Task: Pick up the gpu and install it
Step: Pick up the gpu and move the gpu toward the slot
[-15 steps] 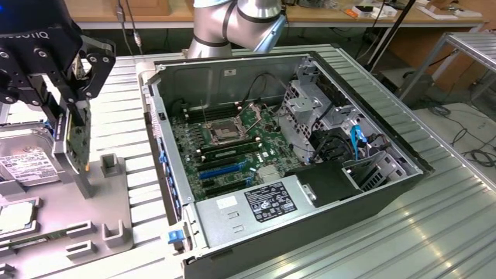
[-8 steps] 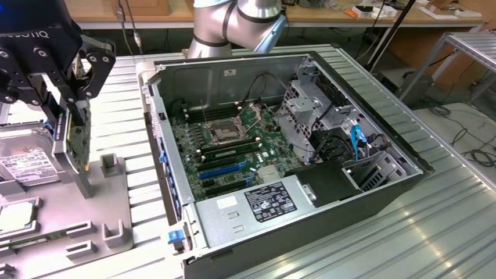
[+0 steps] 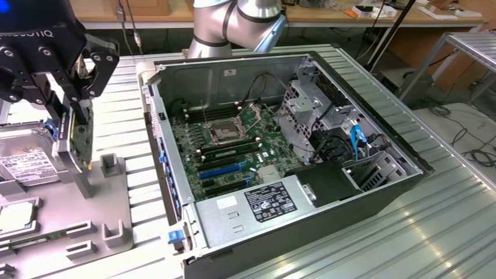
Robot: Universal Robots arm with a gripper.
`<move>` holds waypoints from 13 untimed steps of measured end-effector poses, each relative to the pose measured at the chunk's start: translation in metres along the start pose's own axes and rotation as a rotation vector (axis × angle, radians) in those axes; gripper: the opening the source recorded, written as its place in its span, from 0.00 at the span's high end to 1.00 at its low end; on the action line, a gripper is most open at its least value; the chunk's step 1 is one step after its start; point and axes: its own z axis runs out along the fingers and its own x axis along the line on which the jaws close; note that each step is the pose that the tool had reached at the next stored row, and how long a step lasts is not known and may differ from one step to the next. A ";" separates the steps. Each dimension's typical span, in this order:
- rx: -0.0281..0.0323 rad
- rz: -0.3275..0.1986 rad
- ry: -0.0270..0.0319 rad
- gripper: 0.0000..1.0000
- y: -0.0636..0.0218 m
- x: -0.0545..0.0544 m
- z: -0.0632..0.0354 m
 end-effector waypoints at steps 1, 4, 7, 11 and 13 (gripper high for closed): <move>-0.0001 0.000 -0.0001 0.73 0.0000 -0.001 0.0000; 0.0000 0.000 0.0000 0.73 0.0002 -0.003 -0.0002; -0.0001 0.000 -0.0001 0.73 0.0003 -0.004 -0.0003; 0.0000 0.000 0.0000 0.73 0.0006 -0.006 -0.0006; 0.0000 0.000 -0.0001 0.73 0.0007 -0.008 -0.0006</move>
